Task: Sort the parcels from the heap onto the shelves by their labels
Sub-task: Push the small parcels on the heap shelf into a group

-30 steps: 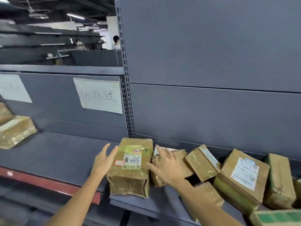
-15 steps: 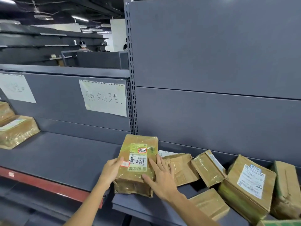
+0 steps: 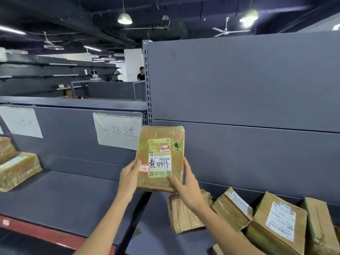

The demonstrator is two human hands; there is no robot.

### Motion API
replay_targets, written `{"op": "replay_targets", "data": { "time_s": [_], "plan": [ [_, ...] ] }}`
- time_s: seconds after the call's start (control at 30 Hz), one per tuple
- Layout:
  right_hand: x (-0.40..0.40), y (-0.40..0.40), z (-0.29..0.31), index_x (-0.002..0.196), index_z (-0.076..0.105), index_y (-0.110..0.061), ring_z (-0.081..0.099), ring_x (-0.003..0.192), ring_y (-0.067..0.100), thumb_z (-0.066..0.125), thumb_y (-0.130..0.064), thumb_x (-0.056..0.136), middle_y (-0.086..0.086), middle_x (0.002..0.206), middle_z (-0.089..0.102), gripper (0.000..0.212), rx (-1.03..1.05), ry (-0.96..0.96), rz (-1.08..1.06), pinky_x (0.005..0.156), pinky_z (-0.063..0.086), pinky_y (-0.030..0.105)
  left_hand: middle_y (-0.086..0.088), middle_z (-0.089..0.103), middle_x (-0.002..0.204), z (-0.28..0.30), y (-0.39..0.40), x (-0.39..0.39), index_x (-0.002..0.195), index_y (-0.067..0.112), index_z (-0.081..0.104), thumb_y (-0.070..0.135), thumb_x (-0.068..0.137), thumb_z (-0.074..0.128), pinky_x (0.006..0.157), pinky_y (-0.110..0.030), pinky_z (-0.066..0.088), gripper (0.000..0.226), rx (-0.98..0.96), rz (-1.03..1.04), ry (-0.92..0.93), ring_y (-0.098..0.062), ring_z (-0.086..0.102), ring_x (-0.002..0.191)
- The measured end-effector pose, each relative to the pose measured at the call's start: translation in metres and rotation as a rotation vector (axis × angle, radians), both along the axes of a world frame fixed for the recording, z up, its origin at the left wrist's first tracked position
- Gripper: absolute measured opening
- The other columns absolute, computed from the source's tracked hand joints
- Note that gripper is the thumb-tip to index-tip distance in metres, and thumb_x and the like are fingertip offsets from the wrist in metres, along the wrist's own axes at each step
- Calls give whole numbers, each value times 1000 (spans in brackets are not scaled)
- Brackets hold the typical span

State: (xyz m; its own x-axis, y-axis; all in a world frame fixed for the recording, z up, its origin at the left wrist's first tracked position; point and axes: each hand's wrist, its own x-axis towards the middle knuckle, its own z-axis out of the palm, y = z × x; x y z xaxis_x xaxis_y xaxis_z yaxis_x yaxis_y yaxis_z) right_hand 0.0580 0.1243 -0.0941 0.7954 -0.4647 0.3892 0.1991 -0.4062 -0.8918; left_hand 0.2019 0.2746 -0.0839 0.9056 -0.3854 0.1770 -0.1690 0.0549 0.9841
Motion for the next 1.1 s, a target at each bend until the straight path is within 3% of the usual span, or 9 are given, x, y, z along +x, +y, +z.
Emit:
{"op": "replay_targets", "data": {
  "time_s": [0.1,0.2,0.37,0.5,0.7,0.77,0.87,1.0,1.1],
  "plan": [
    [2,-7,-10,144,42,-44,64,115,0,69,-44,92,-21,130,65,59,244,92,59,104,50,29,2,78,105,-1,-10,-9,109,23,73,29,106,47,97,-50,53,26,-37,-20,9,-20,72,103],
    [-2,-13,-15,138,52,-42,68,113,8,71,-58,80,-17,125,69,62,344,136,73,105,51,40,0,77,107,-2,-14,-13,115,19,71,29,106,48,97,-51,54,27,-53,-48,21,-21,72,104],
    [-9,-20,-14,128,63,-31,72,107,18,73,-40,87,-5,119,74,43,448,73,37,97,56,45,0,78,104,6,-17,-17,116,21,71,30,104,52,89,-43,57,25,-45,-120,47,-22,74,100],
    [-21,-27,-9,124,65,-23,74,101,23,66,-28,95,2,113,76,30,486,61,5,92,58,48,10,72,118,11,-17,-10,128,30,61,47,98,55,101,-35,47,35,-16,-157,28,-8,65,113],
    [-36,-36,1,114,70,-15,74,95,26,68,-32,89,8,107,77,31,472,53,38,84,59,41,14,50,148,20,-22,3,149,47,35,85,71,60,116,-52,32,91,-42,-248,61,-15,45,138],
    [-41,-41,3,112,71,-10,73,94,29,67,-38,83,13,107,76,41,495,70,62,82,58,43,7,54,146,20,-26,10,146,46,40,87,70,60,113,-56,38,88,-112,-257,81,-23,50,136],
    [-47,-50,4,103,74,-9,72,88,27,68,-38,82,13,100,76,36,485,83,87,78,58,40,0,70,127,36,-30,6,137,32,56,90,60,62,97,-45,52,97,-182,-268,124,-22,67,116],
    [-54,-55,5,105,71,-4,72,76,18,64,-28,92,9,89,75,29,495,36,89,65,56,28,-2,70,111,38,-36,8,126,24,64,91,46,71,96,-47,48,104,-202,-279,126,-21,67,95],
    [-57,-58,3,101,70,-4,70,75,16,64,-30,86,7,87,74,31,481,-13,64,64,54,23,-7,70,119,32,-42,7,115,28,68,81,57,72,103,-58,46,79,-244,-213,123,-32,65,112]
  ]
}}
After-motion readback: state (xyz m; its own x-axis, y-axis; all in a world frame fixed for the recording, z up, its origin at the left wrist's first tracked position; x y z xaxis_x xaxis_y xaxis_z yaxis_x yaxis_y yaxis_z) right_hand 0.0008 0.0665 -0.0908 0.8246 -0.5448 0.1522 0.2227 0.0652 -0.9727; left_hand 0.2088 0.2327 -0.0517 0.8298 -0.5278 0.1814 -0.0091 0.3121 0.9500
